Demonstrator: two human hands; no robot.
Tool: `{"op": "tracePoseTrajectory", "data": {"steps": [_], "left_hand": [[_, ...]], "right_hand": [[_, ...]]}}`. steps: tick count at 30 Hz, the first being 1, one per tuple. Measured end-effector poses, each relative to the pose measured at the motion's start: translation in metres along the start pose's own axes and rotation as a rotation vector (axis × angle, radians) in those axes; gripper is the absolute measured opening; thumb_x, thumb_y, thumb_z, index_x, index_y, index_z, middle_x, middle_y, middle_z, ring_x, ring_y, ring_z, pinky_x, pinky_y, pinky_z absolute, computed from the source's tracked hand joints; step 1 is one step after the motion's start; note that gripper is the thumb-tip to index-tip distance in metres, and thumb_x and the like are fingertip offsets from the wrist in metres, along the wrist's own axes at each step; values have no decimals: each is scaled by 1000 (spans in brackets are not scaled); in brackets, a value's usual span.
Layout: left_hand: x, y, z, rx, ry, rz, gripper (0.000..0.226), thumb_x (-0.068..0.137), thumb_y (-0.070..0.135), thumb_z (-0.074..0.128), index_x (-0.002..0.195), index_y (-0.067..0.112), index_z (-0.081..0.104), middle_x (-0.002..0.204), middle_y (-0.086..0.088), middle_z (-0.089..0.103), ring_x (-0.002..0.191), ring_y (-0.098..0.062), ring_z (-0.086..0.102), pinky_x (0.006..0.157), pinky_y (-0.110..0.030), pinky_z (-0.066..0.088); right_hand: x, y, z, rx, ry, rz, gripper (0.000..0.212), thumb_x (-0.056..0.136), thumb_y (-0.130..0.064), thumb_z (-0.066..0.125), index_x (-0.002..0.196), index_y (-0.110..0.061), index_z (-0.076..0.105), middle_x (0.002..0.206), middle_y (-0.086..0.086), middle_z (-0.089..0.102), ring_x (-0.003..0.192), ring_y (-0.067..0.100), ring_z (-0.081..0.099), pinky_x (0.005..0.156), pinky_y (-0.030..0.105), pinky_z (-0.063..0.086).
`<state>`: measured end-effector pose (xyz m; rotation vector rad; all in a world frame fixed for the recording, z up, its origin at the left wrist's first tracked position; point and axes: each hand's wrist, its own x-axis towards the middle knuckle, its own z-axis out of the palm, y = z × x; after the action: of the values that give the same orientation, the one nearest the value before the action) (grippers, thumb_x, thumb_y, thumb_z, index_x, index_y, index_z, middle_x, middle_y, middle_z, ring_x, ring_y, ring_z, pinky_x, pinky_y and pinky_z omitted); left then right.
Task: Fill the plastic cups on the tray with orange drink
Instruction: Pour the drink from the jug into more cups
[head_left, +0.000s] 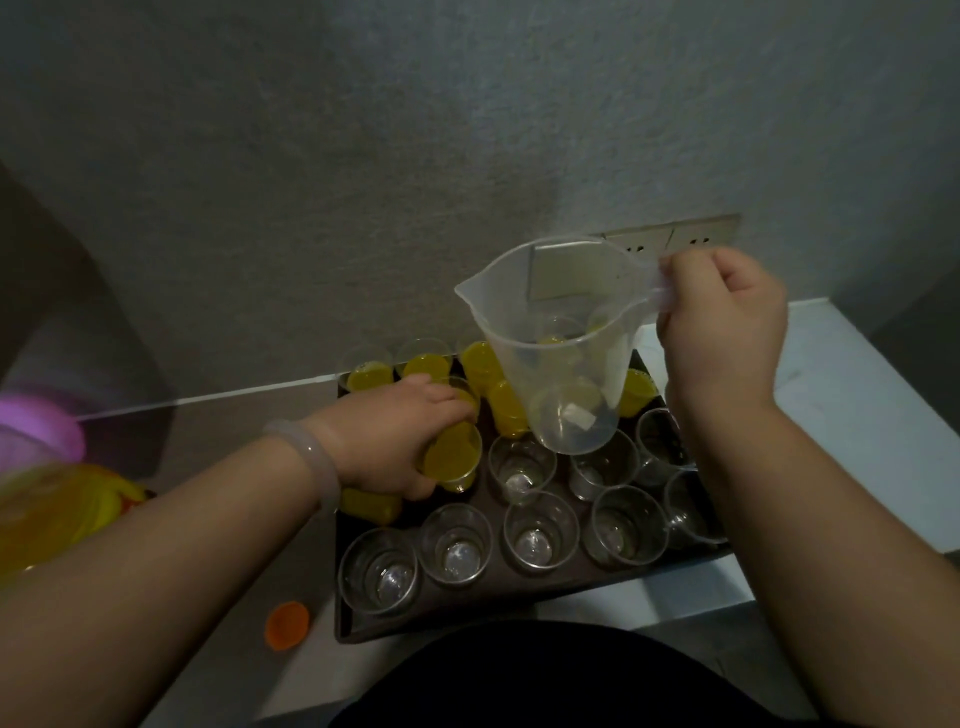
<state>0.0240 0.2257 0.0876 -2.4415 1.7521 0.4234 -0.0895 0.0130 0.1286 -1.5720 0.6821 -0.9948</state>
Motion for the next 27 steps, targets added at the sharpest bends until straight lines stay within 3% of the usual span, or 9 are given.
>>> {"op": "tracePoseTrajectory", "data": {"steps": [11, 27], "left_hand": [[11, -6, 10, 93, -53, 27, 79, 73, 44, 71, 142, 32, 33, 133, 10, 45, 120, -15, 33, 96, -31, 41], [9, -6, 18, 138, -56, 49, 77, 75, 48, 68, 142, 31, 34, 142, 4, 34, 128, -17, 28, 100, -29, 31]], "right_hand": [[0, 2, 8, -14, -11, -22, 30, 76, -22, 53, 62, 4, 49, 59, 14, 43, 58, 21, 39, 52, 38, 35], [-6, 1, 17, 17, -40, 9, 29, 75, -24, 56, 48, -22, 45, 52, -2, 39, 57, 18, 37, 54, 32, 30]]}}
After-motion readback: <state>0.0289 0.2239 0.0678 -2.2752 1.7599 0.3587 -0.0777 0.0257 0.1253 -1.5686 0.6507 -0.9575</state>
